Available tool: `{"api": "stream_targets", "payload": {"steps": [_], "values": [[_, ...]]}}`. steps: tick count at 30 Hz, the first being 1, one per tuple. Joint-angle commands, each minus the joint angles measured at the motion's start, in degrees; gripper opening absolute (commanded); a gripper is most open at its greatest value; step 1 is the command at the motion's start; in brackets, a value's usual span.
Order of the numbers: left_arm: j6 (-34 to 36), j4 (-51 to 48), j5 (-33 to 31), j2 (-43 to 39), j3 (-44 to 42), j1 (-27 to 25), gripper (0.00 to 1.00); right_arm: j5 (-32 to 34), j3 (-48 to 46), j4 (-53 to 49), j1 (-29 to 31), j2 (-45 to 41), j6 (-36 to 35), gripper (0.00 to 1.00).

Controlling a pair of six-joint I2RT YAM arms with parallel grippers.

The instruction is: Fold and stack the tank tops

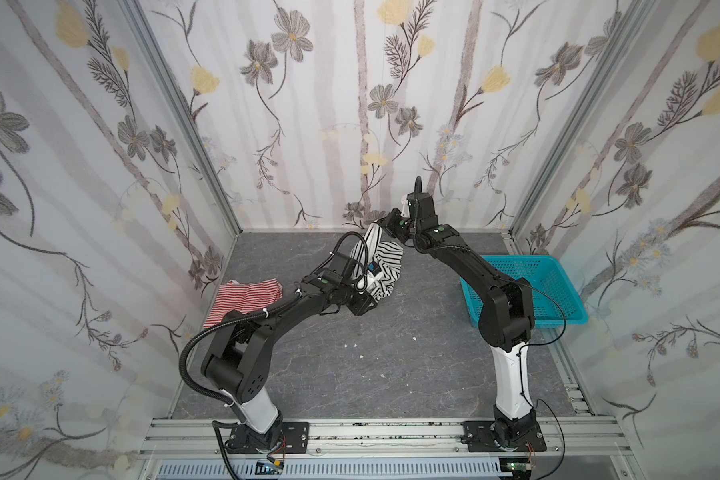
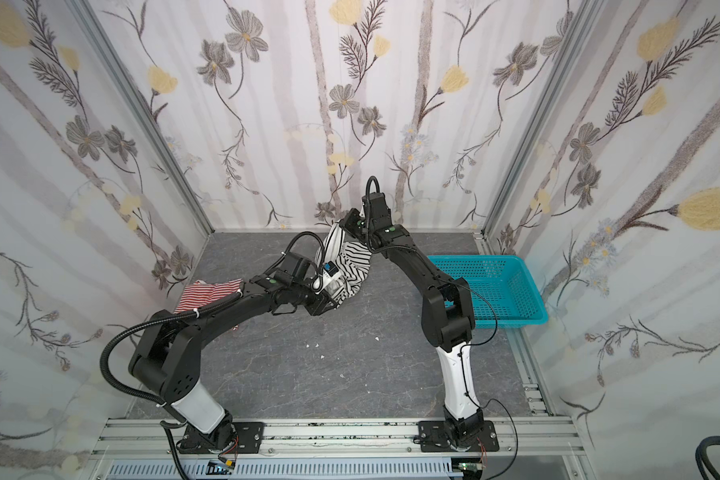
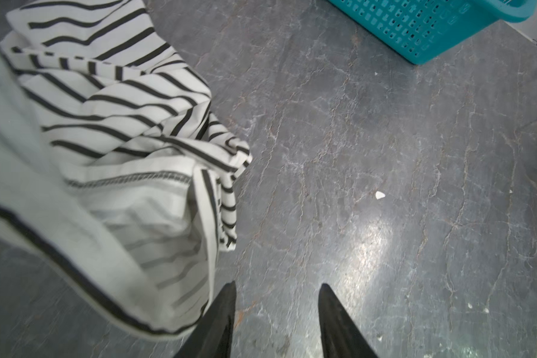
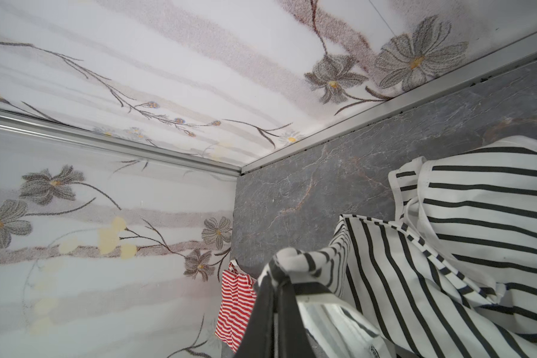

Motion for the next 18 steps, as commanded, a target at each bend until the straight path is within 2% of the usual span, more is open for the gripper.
{"api": "stream_targets", "payload": {"steps": [1,8,18], "values": [[-0.25,0.98,-1.75,4.44,3.96,-0.22,0.41,0.50,0.45,0.36,0.08,-0.87,0.11,0.00],[-1.98,0.89,-4.61,11.17,10.61,-0.36,0.40,0.08,0.34,-0.81,0.03,-1.49,-0.78,0.00],[-1.89,0.90,-7.78,14.58,11.88,-0.40,0.39,-0.91,0.31,-0.45,0.00,-1.83,-0.95,0.00]]}}
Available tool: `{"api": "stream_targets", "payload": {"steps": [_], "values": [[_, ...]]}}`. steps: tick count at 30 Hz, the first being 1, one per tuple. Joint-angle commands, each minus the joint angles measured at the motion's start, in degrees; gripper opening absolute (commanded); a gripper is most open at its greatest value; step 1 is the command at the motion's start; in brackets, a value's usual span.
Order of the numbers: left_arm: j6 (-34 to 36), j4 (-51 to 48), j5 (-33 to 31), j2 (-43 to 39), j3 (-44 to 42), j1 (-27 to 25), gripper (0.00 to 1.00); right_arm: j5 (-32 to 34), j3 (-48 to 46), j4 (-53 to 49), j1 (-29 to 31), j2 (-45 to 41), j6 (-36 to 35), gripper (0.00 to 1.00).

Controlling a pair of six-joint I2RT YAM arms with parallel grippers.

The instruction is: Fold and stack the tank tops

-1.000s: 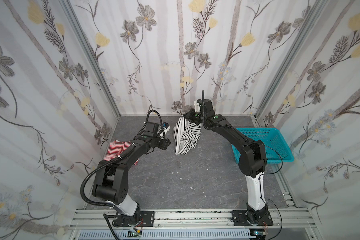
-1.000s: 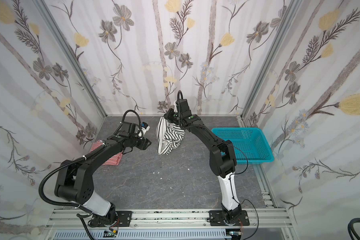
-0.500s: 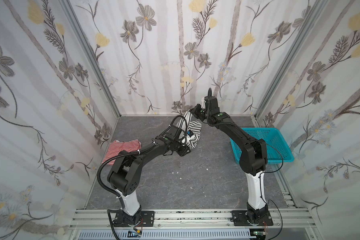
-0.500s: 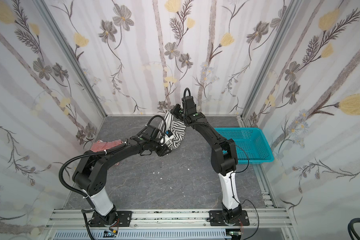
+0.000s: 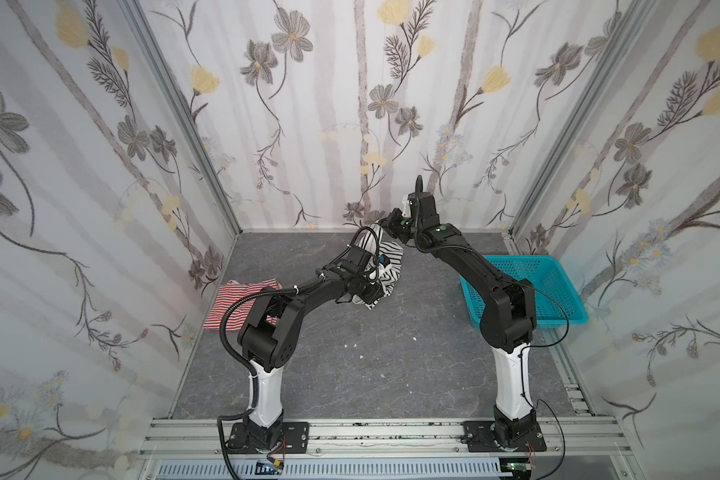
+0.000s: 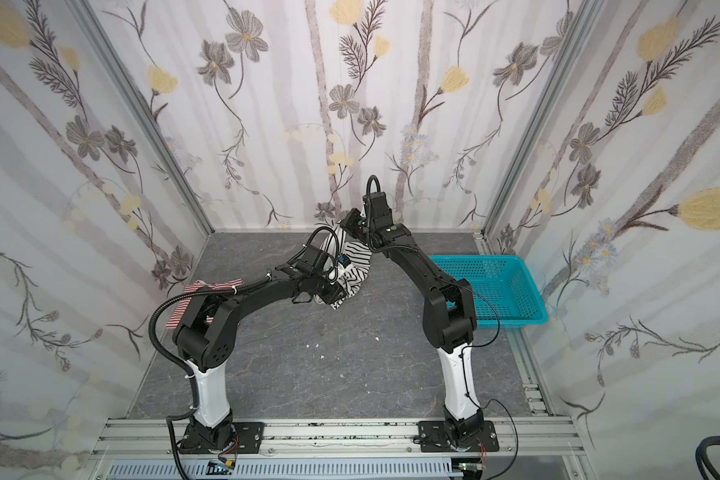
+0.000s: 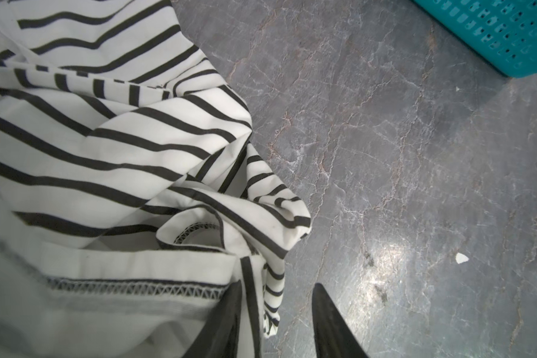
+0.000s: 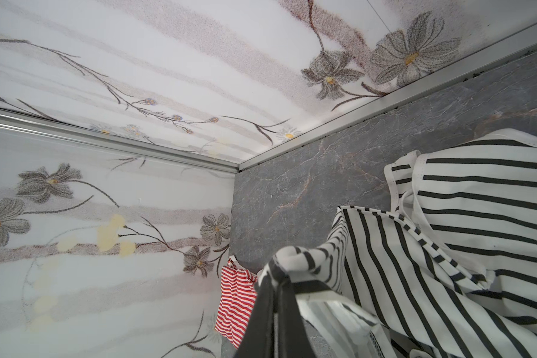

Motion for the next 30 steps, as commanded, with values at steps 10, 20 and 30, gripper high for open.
{"api": "stream_targets", "payload": {"steps": [10,20,30], "values": [[-0.67,0.73,-2.72,0.06,0.96,0.82,0.39,-1.84,0.00,1.76,0.12,-0.77,-1.20,0.00],[-0.41,1.00,-3.30,1.51,3.02,2.08,0.40,-2.02,-0.20,1.81,0.29,-0.46,-1.08,0.00],[-0.52,0.63,-0.21,2.39,2.70,2.13,0.40,-1.86,-0.30,1.19,0.08,-0.62,-1.20,0.00]]}}
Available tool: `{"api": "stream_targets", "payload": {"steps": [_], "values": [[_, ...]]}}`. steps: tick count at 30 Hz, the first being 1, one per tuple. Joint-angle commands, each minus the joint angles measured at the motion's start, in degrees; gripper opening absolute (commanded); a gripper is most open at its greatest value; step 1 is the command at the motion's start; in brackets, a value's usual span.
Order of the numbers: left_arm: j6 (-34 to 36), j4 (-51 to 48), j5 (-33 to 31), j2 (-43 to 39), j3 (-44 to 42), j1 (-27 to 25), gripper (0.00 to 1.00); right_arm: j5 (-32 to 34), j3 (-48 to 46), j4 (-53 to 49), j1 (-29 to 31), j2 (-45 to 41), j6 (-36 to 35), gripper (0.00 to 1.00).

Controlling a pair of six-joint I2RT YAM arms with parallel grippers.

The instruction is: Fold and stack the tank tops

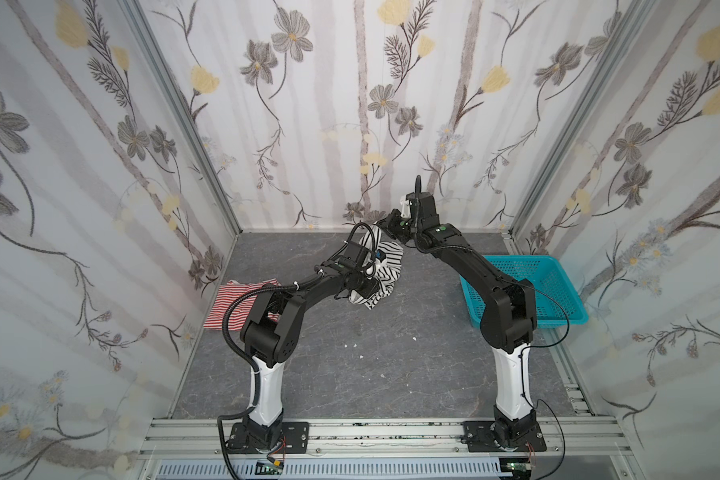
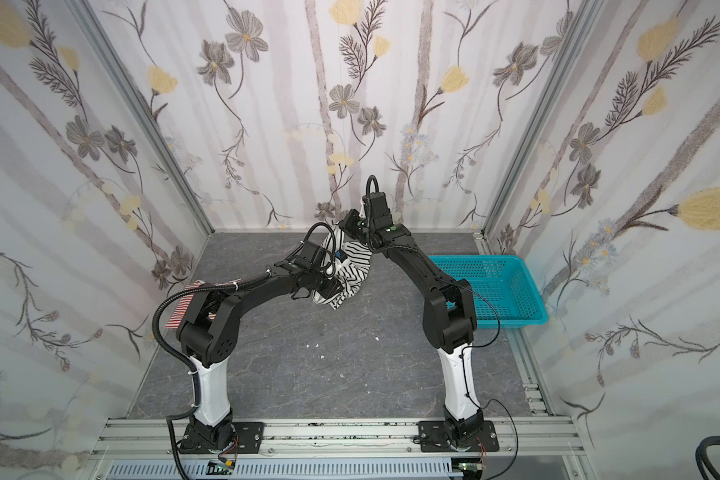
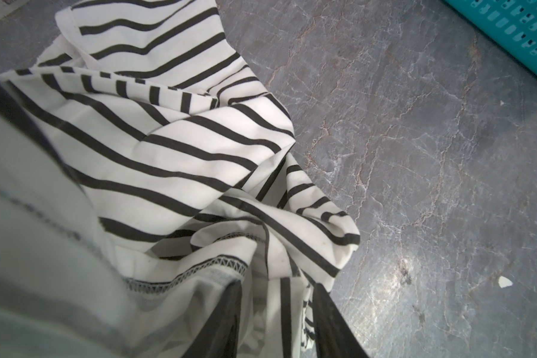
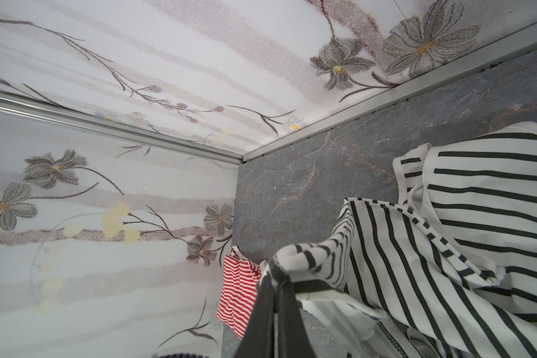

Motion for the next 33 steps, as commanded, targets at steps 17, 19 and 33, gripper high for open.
{"api": "stream_targets", "payload": {"steps": [17,19,33], "values": [[-2.10,-0.27,4.21,2.21,2.67,0.61,0.27,0.16,-0.12,0.45,-0.09,-1.04,-0.96,0.00],[-2.32,-0.27,5.05,1.89,2.63,0.84,0.24,0.06,-0.20,0.44,-0.14,-0.89,-0.92,0.00],[-0.38,-3.29,6.37,-1.09,2.26,1.72,0.00,-0.20,-0.35,-0.69,-0.61,-2.04,-1.57,0.00]]}}
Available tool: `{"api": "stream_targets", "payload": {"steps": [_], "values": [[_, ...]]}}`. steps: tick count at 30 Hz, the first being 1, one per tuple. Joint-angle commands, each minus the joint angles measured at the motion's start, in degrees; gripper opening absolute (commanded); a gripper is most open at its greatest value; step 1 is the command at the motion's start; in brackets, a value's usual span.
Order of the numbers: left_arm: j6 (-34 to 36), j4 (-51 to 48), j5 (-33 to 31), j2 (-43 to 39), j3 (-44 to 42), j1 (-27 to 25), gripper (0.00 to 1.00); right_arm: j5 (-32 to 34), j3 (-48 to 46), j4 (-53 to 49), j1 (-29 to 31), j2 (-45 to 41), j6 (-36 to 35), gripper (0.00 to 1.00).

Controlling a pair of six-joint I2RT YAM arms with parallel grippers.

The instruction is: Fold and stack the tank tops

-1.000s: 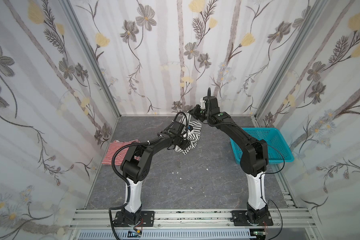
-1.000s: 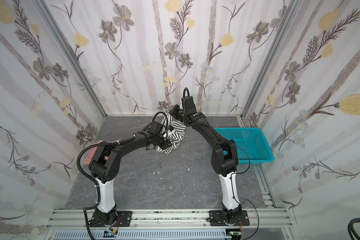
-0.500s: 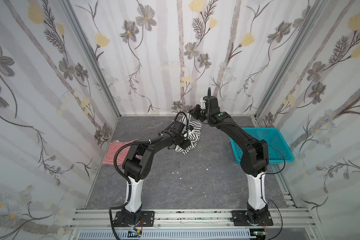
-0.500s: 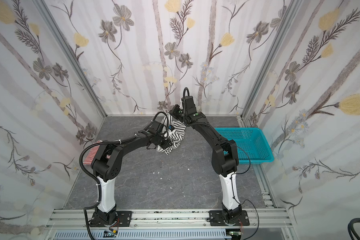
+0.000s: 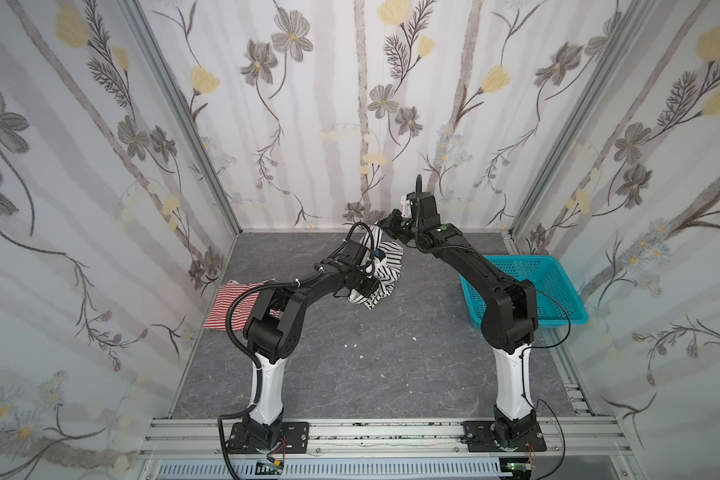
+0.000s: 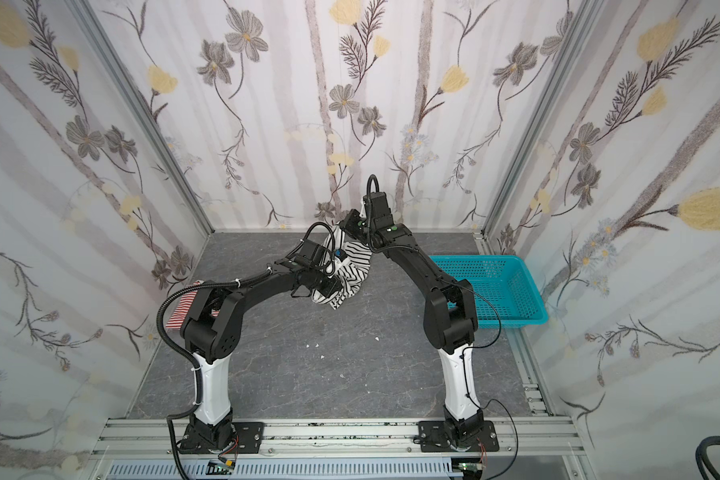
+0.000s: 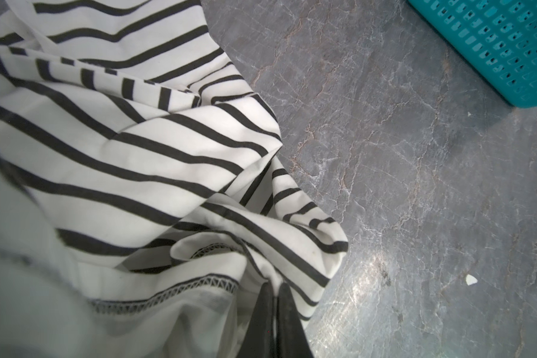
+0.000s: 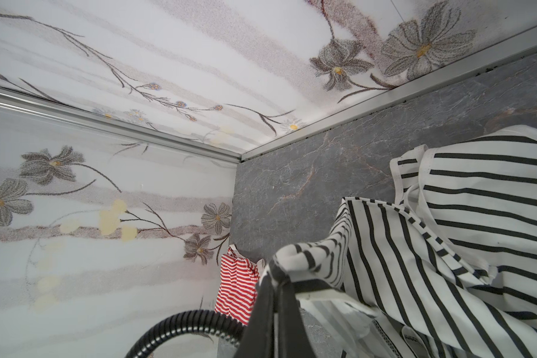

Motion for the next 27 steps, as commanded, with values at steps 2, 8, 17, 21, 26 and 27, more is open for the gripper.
{"api": "stream_targets", "payload": {"steps": [2,8,17,21,26,27], "values": [[2.98,-3.73,-0.17,-5.14,-0.28,0.93,0.00,-0.56,-0.02,-0.92,-0.89,-2.45,-1.04,0.00],[11.80,-12.65,-2.82,-20.00,-1.42,4.53,0.00,-2.41,0.06,-4.06,-5.12,-8.67,-2.66,0.00],[25.36,-17.72,-8.64,-37.54,4.57,12.35,0.00,-2.05,2.39,-12.26,-7.40,-18.34,-6.71,0.00],[28.71,-17.83,-6.49,-39.90,8.28,16.77,0.00,-0.41,2.06,-15.66,-7.33,-23.44,-8.59,0.00],[32.88,-17.99,-5.67,-39.81,7.45,19.79,0.00,0.45,-5.06,-16.14,-7.20,-31.32,-9.26,0.00],[34.45,-18.17,-5.24,-40.45,5.58,19.99,0.00,0.56,-8.42,-15.33,-7.00,-33.57,-9.09,0.00]]}}
